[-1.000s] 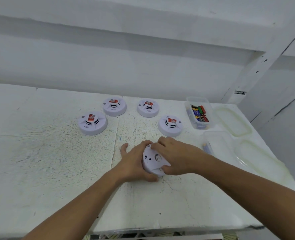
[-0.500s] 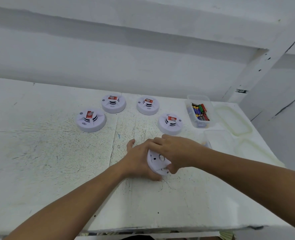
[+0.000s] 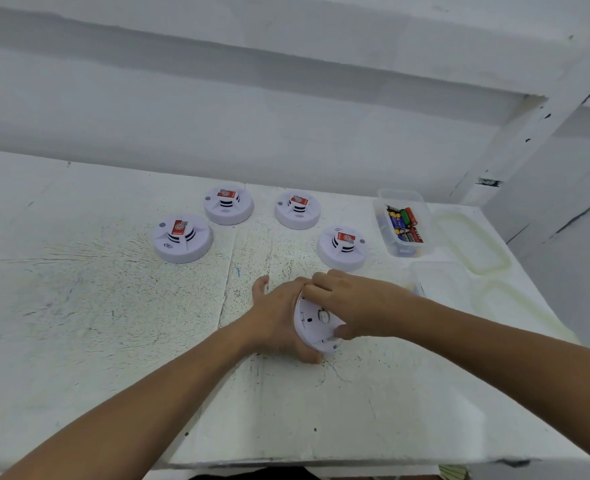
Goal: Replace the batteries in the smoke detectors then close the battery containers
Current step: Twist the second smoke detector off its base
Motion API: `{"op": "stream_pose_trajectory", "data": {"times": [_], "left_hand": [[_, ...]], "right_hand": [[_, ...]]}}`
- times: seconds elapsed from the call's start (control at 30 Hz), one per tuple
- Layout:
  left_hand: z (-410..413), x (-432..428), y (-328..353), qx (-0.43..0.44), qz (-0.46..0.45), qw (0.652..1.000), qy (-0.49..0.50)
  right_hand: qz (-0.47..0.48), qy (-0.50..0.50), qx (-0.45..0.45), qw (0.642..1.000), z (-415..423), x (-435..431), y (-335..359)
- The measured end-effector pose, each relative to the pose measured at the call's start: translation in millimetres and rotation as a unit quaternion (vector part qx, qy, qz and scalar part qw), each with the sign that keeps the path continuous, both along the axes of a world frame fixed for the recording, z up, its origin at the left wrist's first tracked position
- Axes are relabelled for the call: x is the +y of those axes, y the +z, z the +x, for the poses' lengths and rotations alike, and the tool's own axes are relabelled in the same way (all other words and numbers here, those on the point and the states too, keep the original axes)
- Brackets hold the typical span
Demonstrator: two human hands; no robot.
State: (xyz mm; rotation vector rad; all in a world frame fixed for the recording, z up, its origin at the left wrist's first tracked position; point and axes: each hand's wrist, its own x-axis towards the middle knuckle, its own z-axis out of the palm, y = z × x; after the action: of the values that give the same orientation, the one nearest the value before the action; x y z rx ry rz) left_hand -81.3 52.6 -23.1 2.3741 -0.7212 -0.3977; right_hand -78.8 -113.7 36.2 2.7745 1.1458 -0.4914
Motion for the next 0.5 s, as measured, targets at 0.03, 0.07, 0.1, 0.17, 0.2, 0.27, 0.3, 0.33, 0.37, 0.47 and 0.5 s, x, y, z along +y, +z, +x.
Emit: {"op": "stream_pose_trajectory", "data": {"times": [0.03, 0.07, 0.1, 0.17, 0.2, 0.27, 0.3, 0.33, 0.37, 0.47, 0.5], "left_hand": [[-0.6, 0.6, -0.8, -0.002, 0.007, 1.000, 0.008], [-1.0, 0.9, -1.7, -0.008, 0.015, 1.000, 0.015], [-1.7, 1.4, -2.9, -0.016, 0.024, 0.999, 0.020], [-3.7, 2.0, -5.1, -0.025, 0.034, 0.999, 0.027], [-5.0, 2.2, -5.9, -0.025, 0.035, 0.999, 0.030], [-7.8, 2.9, -5.8, -0.022, 0.031, 0.999, 0.036], [-8.4, 3.2, -5.6, -0.024, 0.028, 0.999, 0.039], [-8.6, 2.7, -4.9, -0.027, 0.029, 0.998, 0.040], [-8.7, 2.5, -4.0, -0.029, 0.032, 0.998, 0.042], [-9.1, 1.0, -5.6, -0.045, 0.031, 0.997, 0.055], [-9.7, 1.2, -7.4, -0.050, 0.022, 0.996, 0.063]], "right_hand": [[0.039, -0.034, 0.016, 0.999, -0.6, -3.7, -1.6], [0.082, -0.076, 0.043, 0.993, -1.4, -7.4, -3.0], [0.126, -0.116, 0.075, 0.982, -2.3, -10.3, -4.6], [0.183, -0.162, 0.112, 0.963, -4.1, -13.6, -8.0], [0.195, -0.169, 0.115, 0.959, -4.6, -13.8, -9.6], [0.207, -0.178, 0.114, 0.955, -6.4, -11.9, -12.1], [0.208, -0.182, 0.115, 0.954, -6.9, -10.9, -12.7], [0.206, -0.186, 0.116, 0.954, -7.2, -10.2, -13.2], [0.205, -0.189, 0.116, 0.953, -7.5, -9.3, -13.2], [0.224, -0.203, 0.117, 0.946, -8.7, -8.4, -11.9], [0.234, -0.211, 0.119, 0.942, -10.3, -8.2, -11.4]]}}
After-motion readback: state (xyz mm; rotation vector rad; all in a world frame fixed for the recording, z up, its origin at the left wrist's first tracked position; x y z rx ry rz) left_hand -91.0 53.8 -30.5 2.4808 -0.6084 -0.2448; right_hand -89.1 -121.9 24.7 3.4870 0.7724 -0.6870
